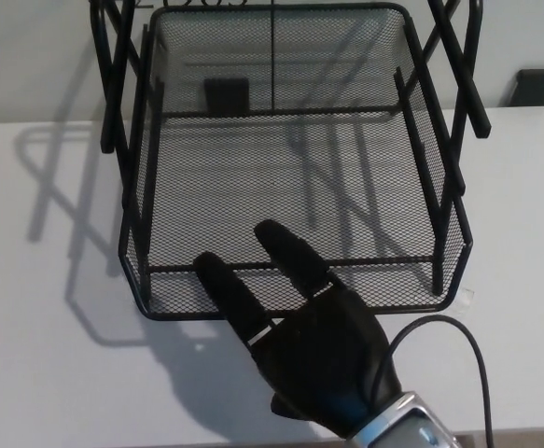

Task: The robot walks towards a file tray kept in the middle of a desk and uses its right hand to grab a tray and pulls it out towards itself

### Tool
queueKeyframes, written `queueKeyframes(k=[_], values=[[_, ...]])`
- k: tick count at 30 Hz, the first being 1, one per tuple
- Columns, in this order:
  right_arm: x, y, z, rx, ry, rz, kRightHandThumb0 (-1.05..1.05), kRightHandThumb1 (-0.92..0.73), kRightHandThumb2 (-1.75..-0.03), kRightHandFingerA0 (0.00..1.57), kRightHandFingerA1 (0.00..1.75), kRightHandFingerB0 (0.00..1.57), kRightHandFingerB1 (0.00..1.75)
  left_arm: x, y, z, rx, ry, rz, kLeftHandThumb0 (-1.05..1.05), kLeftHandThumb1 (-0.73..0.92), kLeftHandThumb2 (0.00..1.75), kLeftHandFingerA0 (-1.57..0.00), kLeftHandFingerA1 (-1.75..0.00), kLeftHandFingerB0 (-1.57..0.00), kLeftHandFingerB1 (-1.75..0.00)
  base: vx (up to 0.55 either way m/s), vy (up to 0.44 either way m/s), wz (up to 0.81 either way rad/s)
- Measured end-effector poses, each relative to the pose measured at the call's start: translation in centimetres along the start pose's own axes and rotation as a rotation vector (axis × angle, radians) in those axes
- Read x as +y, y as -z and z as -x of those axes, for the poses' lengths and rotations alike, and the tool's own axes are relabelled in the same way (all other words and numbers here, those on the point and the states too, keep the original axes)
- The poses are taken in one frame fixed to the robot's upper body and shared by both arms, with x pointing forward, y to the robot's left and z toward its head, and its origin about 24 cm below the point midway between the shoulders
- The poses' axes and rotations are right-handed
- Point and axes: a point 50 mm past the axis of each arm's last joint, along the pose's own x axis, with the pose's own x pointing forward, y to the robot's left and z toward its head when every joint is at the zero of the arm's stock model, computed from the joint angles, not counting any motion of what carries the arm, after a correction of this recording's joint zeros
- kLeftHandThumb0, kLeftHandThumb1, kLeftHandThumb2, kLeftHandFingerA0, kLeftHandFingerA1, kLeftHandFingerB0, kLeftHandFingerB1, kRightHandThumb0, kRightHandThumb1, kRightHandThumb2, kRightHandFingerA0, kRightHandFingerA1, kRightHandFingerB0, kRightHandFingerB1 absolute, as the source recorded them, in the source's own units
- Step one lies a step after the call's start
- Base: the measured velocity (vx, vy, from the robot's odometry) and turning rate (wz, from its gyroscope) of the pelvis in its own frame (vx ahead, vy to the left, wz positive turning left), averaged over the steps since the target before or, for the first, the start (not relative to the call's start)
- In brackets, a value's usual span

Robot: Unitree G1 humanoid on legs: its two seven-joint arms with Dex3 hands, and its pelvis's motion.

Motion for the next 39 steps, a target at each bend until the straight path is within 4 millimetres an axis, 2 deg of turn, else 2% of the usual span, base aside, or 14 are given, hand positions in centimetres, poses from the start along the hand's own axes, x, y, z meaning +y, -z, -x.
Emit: queueKeyframes(k=[1, 2, 6, 7, 10, 11, 14, 16, 21, 23, 24, 26, 27, 39], values=[[0.0, -0.1, 0.1, 0.002, -0.002, 0.013, -0.84, -0.47, -0.79, 0.00, 0.04, 0.08, 0.02, 0.1, 0.1, 0.0, 0.003, 0.000, -0.008, -0.26, 0.49, 0.94, -0.31, -0.60, -0.07, -0.49, 0.00, 0.000, 0.00], [0.0, -0.2, 0.2, 0.005, -0.004, 0.027, -0.84, -0.47, -0.78, 0.00, 0.05, 0.06, 0.01, 0.2, 0.2, 0.0, 0.006, 0.000, -0.019, -0.29, 0.70, 0.60, -0.37, -0.53, -0.16, -0.38, 0.00, 0.000, 0.00], [0.1, -0.6, 0.7, 0.012, -0.020, 0.070, -0.76, -0.50, -0.76, 0.00, 0.14, 0.00, 0.16, 0.5, 0.3, 0.0, 0.006, 0.002, -0.062, -0.29, 0.70, 0.60, -0.37, -0.53, -0.16, -0.38, 0.00, 0.000, 0.00], [0.1, -0.6, 0.8, 0.013, -0.022, 0.073, -0.85, -0.50, -0.85, 0.00, 0.09, 0.00, 0.07, 0.5, 0.3, 0.0, 0.006, 0.002, -0.067, -0.29, 0.70, 0.60, -0.36, -0.52, -0.16, -0.38, 0.00, 0.000, 0.00], [0.3, -1.0, 1.4, 0.021, -0.045, 0.096, -0.81, -0.49, -0.88, 0.00, 0.13, 0.00, 0.12, 0.8, 0.2, 0.1, 0.001, 0.002, -0.095, -0.35, 0.64, 0.71, -0.36, -0.57, -0.14, -0.42, 0.00, 0.000, 0.00], [0.3, -1.1, 1.6, 0.021, -0.050, 0.099, -0.77, -0.47, -0.87, 0.00, 0.17, 0.00, 0.15, 0.8, 0.2, 0.1, 0.000, 0.003, -0.098, -0.26, 0.49, 0.94, -0.32, -0.61, -0.06, -0.49, 0.00, 0.000, 0.00], [0.8, -1.2, 2.7, 0.034, -0.079, 0.120, -0.77, -0.47, -0.88, 0.00, 0.16, 0.03, 0.16, 0.9, 0.3, 0.1, -0.003, 0.003, -0.117, -0.27, 0.49, 0.94, -0.34, -0.62, -0.07, -0.49, 0.00, 0.000, 0.00], [1.3, -1.2, 3.2, 0.037, -0.107, 0.136, -0.85, -0.51, -0.86, 0.02, 0.05, 0.14, 0.09, 0.9, 0.3, 0.0, -0.007, 0.004, -0.130, -0.26, 0.49, 0.94, -0.33, -0.62, -0.07, -0.49, 0.00, 0.000, 0.00], [1.7, -0.8, 3.8, 0.053, -0.129, 0.159, -0.82, -0.50, -0.81, 0.00, 0.11, 0.07, 0.13, 1.1, 0.2, 0.1, -0.020, 0.003, -0.154, -0.26, 0.49, 0.94, -0.34, -0.62, -0.07, -0.49, 0.00, 0.000, 0.00], [1.9, -0.7, 4.3, 0.055, -0.148, 0.166, -0.87, -0.51, -0.87, 0.00, 0.04, 0.05, 0.04, 1.1, 0.2, 0.2, -0.022, 0.002, -0.160, -0.26, 0.49, 0.94, -0.31, -0.61, -0.07, -0.49, 0.00, 0.000, 0.00], [2.0, -0.7, 4.5, 0.055, -0.154, 0.169, -0.80, -0.49, -0.78, 0.00, 0.13, 0.00, 0.16, 1.1, 0.2, 0.1, -0.024, 0.002, -0.161, -0.29, 0.69, 0.60, -0.38, -0.54, -0.16, -0.39, 0.00, 0.000, 0.00], [2.0, -0.7, 5.0, 0.051, -0.162, 0.177, -0.80, -0.49, -0.78, 0.00, 0.13, 0.00, 0.16, 1.1, 0.1, 0.2, -0.029, 0.001, -0.166, -0.29, 0.69, 0.60, -0.38, -0.54, -0.16, -0.39, 0.00, 0.000, 0.00], [2.1, -0.7, 5.2, 0.050, -0.164, 0.180, -0.82, -0.51, -0.77, 0.00, 0.11, 0.00, 0.14, 1.2, 0.1, 0.2, -0.030, 0.001, -0.168, -0.26, 0.49, 0.94, -0.33, -0.61, -0.07, -0.49, 0.00, 0.000, 0.00], [1.1, -0.7, 7.5, 0.023, -0.177, 0.216, -0.86, -0.51, -0.88, 0.00, 0.10, 0.11, 0.16, 1.2, 0.3, 0.1, -0.027, 0.006, -0.185, -0.25, 0.50, 0.94, -0.35, -0.62, -0.09, -0.50, 0.00, 0.000, 0.00]])
